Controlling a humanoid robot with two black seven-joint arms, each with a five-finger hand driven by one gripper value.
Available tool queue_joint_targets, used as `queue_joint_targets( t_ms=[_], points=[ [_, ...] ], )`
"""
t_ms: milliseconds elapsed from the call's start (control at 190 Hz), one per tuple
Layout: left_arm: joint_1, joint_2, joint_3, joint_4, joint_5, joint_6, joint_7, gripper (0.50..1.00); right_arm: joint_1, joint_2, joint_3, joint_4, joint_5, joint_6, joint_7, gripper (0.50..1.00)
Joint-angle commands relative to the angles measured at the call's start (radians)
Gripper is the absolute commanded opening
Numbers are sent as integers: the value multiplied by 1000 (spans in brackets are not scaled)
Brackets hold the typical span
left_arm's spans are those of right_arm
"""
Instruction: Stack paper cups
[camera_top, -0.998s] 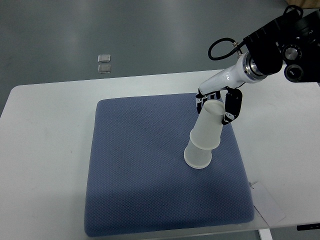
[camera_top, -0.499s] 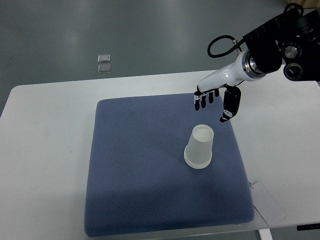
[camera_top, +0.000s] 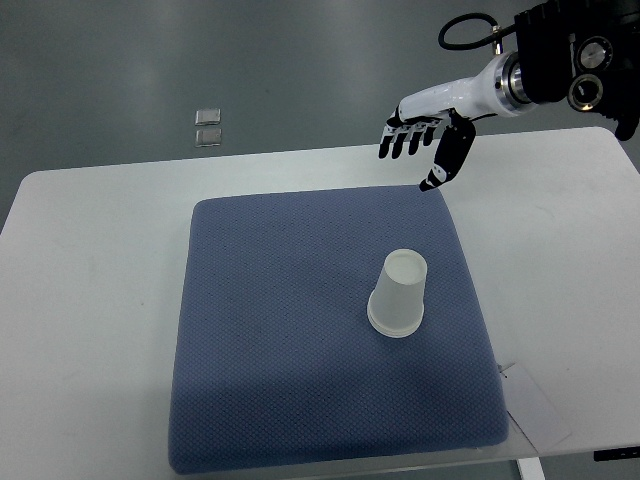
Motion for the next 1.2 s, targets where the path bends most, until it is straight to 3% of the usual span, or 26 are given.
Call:
queue_joint_targets(
  t_ms=[0, 263, 494, 662, 751, 945, 1003, 1192],
  points=[
    [0, 0, 0, 0, 0, 0, 0, 1000, -102, -1, 77, -57, 90, -81, 5, 789],
    [0, 0, 0, 0, 0, 0, 0, 1000, -441, -4, 416, -209, 260, -199, 61, 791],
    [-1, 0, 0, 0, 0, 0, 0, 1000, -722, 11, 744, -330, 412, -207, 107, 803],
    [-1, 0, 0, 0, 0, 0, 0, 1000, -902, 96, 976, -445, 446, -202, 158, 817],
    [0, 0, 0, 0, 0, 0, 0, 1000, -962, 154, 1075, -502, 447, -201, 163, 852],
    [0, 0, 0, 0, 0, 0, 0, 1000, -1059, 280, 1264, -642, 483, -188, 176, 870],
    [0, 0, 0, 0, 0, 0, 0, 1000, -1080, 295, 1299, -671, 483, -172, 186, 897],
    [0, 0, 0, 0, 0, 0, 0, 1000, -1133, 320, 1373, -703, 484, -119, 212, 913]
  ],
)
